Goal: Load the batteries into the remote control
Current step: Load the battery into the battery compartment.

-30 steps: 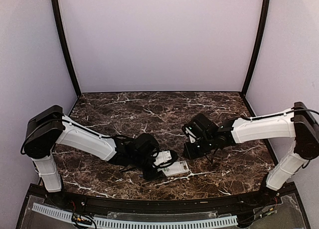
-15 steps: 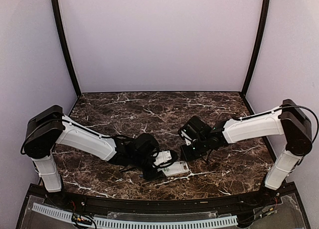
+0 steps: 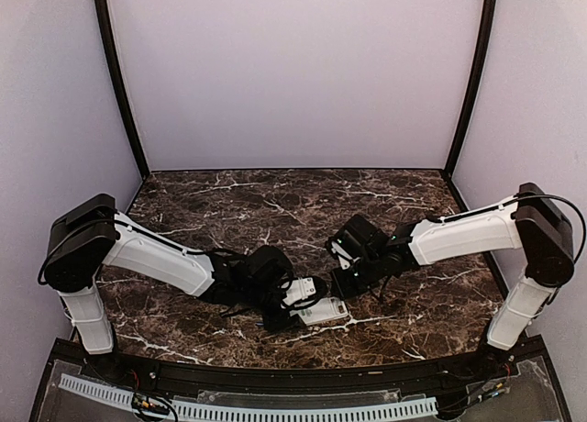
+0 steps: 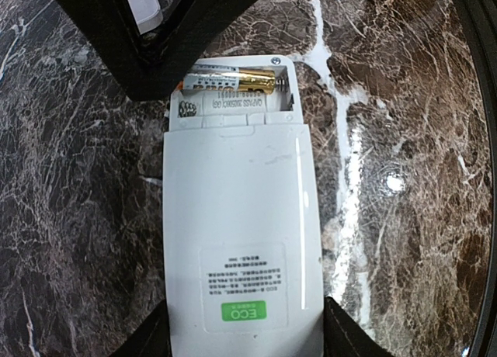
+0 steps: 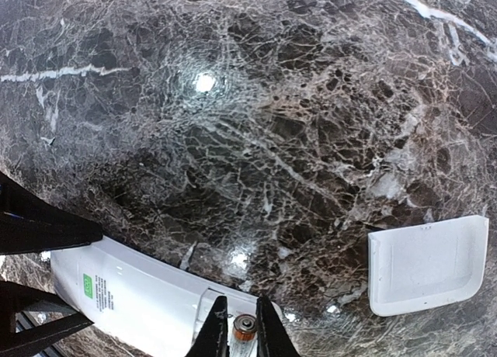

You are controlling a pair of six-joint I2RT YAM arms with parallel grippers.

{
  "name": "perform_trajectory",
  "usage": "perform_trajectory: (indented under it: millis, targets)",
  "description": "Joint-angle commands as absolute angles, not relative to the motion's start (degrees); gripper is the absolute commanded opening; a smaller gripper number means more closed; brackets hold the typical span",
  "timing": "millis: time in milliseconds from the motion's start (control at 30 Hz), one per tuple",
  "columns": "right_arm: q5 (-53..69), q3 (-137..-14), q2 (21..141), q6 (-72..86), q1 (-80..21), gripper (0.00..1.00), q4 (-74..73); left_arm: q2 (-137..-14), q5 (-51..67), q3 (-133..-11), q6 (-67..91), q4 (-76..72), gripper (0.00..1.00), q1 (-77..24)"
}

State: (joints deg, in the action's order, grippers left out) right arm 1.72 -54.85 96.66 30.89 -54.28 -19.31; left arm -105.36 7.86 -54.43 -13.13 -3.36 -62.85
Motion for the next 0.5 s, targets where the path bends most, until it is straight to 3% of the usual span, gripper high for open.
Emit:
perform_trajectory:
  millis: [0,467]
  targets:
    - [1.2,-54.1,97.2,30.6,-55.2,0.12,-19.3,-106.5,7.1,-54.1,-14.2,1.9,0.34,-62.9]
    - [-1.6,-52.6,96.4,29.9,-57.2,0.09,-21.8,-106.5,6.8,-54.1,-14.2,1.9,0.33,-62.9]
